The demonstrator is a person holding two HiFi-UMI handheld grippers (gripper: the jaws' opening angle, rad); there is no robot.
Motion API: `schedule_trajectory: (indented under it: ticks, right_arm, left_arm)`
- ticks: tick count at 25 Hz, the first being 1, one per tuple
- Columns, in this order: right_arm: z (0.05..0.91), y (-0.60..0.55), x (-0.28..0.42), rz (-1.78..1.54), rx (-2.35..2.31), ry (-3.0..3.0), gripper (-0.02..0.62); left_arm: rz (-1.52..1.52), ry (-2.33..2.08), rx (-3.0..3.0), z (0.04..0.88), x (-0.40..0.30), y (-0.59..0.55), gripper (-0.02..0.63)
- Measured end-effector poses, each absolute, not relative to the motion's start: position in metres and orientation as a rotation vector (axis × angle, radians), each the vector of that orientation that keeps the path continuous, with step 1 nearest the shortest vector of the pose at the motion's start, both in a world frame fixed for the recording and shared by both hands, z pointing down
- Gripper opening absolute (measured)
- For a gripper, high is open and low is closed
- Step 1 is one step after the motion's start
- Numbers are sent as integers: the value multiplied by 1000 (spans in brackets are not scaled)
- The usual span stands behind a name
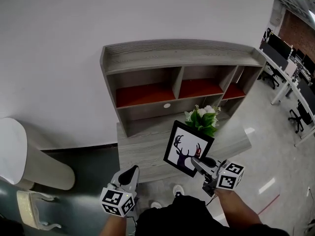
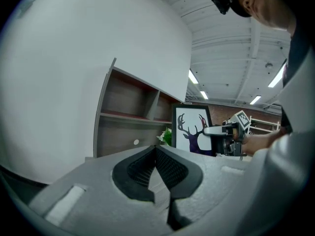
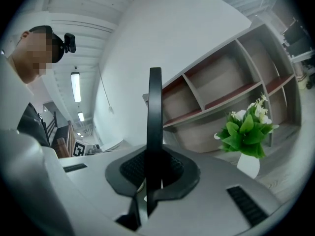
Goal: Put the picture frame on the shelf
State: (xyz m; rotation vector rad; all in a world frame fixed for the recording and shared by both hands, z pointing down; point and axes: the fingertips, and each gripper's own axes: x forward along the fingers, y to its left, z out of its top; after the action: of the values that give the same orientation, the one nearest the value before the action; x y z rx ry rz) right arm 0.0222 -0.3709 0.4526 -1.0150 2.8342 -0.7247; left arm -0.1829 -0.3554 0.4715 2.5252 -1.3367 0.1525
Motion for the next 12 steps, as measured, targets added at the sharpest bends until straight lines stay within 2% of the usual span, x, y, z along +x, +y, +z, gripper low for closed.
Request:
schedule_trajectory:
  ticks: [12]
  right_arm:
    - [425, -455, 27, -689, -756, 2906, 38]
  left_arm:
    - [151, -1523, 2435, 455, -163, -407, 9]
